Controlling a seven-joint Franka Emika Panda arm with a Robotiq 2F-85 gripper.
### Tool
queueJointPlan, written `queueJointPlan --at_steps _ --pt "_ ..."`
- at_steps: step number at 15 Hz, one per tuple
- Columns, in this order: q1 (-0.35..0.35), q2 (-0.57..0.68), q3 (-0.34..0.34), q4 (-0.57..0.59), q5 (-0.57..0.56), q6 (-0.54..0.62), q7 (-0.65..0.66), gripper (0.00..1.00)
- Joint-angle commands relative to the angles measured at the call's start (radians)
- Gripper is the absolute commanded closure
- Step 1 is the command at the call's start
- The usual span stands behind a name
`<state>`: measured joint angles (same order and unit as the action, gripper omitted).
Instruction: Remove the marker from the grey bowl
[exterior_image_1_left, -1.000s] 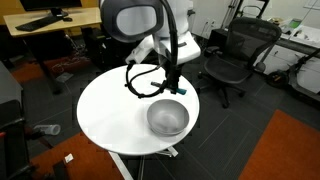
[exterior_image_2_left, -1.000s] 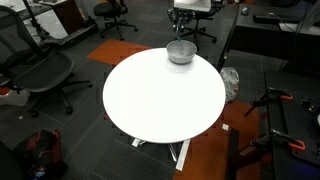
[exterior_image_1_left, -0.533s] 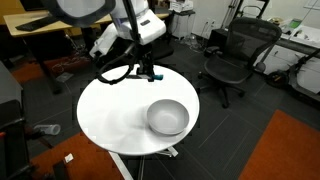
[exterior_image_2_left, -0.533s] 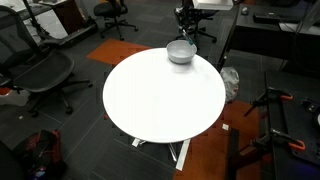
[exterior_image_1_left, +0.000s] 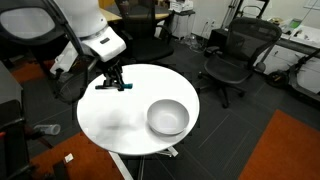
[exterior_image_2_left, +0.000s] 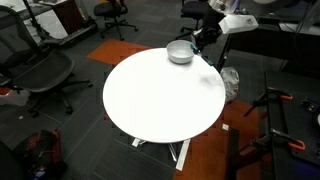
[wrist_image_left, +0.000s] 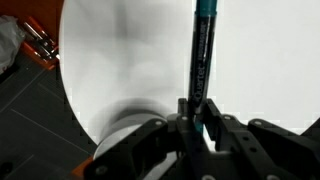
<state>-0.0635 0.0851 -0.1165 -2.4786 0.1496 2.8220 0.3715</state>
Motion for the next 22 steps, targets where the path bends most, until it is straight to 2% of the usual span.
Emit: queueJointPlan --at_steps 1,6,12,17,18,19,20,22 --pt "-0.014 -0.007 0.009 -0.083 0.051 0.062 -0.051 0.95" --pt "-0.027 0.083 0.002 -0.084 0.071 0.109 -0.046 0.95" --pt "-0.054 0.218 0.013 -0.031 0.11 0.155 -0.053 0.95" --pt "-0.052 0.297 0.0 0.031 0.108 0.15 -0.036 0.95" --pt "-0.041 0.307 -0.014 0.041 0.096 0.148 -0.026 0.91" --pt "-0.037 0.314 -0.018 0.048 0.095 0.149 -0.022 0.56" --pt "-0.034 0.317 -0.023 0.055 0.092 0.146 -0.02 0.54" --pt "-0.016 0.306 -0.044 0.052 0.081 0.153 -0.008 0.42"
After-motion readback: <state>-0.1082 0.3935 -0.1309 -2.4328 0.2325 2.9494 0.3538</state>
